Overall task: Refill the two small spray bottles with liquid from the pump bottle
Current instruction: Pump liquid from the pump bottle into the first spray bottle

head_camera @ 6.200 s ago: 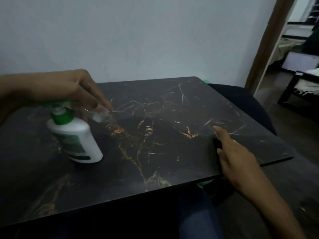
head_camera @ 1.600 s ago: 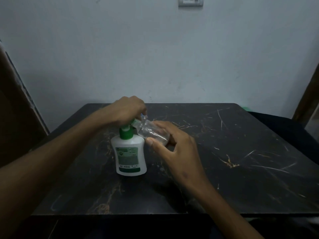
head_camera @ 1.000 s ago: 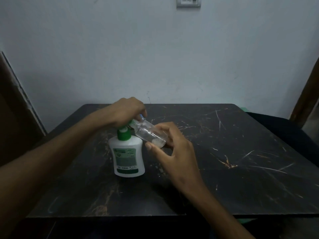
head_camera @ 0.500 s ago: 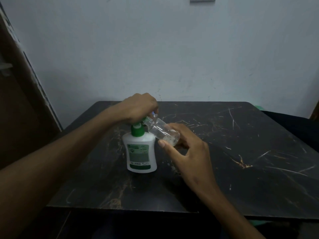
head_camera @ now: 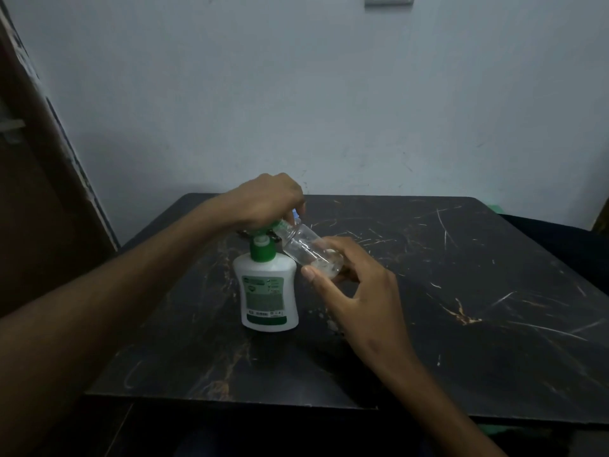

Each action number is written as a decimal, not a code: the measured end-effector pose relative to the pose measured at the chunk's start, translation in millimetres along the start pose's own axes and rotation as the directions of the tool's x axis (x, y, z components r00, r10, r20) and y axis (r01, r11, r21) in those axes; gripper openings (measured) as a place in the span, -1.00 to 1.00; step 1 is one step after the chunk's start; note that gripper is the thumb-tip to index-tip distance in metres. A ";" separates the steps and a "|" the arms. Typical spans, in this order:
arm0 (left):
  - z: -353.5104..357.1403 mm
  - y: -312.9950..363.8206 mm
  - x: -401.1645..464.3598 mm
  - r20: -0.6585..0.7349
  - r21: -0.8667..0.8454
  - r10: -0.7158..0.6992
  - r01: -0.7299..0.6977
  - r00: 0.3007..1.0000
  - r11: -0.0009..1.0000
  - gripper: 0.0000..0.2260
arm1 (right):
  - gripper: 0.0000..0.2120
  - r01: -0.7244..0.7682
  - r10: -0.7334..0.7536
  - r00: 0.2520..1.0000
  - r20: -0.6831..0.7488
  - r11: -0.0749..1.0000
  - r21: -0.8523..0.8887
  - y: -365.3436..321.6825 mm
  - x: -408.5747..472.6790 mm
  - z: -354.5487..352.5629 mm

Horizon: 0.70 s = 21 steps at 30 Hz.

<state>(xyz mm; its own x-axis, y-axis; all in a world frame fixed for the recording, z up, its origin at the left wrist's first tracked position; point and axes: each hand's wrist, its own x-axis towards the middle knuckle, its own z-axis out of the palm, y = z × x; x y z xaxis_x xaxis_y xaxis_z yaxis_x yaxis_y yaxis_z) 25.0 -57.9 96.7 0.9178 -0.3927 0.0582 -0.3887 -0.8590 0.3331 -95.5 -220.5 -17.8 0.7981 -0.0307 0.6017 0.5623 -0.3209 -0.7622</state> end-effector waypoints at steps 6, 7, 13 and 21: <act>4.8 2.2 -8.8 0.014 0.003 0.016 -0.017 1.000 1.000 -0.73 | -0.73 -0.010 0.010 1.000 0.010 1.000 -0.005 1.5 -1.5 1.7; 3.8 1.2 -7.7 0.013 0.002 0.010 -0.010 1.000 1.000 -0.74 | -0.73 -0.007 0.007 1.000 0.011 1.000 -0.009 0.9 -2.1 1.8; 1.0 2.6 -6.8 0.005 -0.001 0.017 -0.017 1.000 1.000 -0.74 | -0.73 -0.012 0.012 1.000 0.003 1.000 -0.013 0.7 -1.2 1.1; -1.2 0.9 -5.1 -0.025 0.097 0.005 -0.003 1.000 0.995 -0.79 | -0.72 -0.016 0.016 1.000 0.007 1.000 -0.011 0.9 -3.5 4.1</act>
<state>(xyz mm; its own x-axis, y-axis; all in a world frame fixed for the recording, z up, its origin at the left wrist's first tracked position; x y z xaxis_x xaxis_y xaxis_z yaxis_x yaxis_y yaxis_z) 20.1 -56.3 97.8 0.9175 -0.3890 0.0832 -0.3973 -0.8858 0.2398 -96.9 -216.9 -21.6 0.8083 -0.0292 0.5880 0.5473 -0.3307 -0.7688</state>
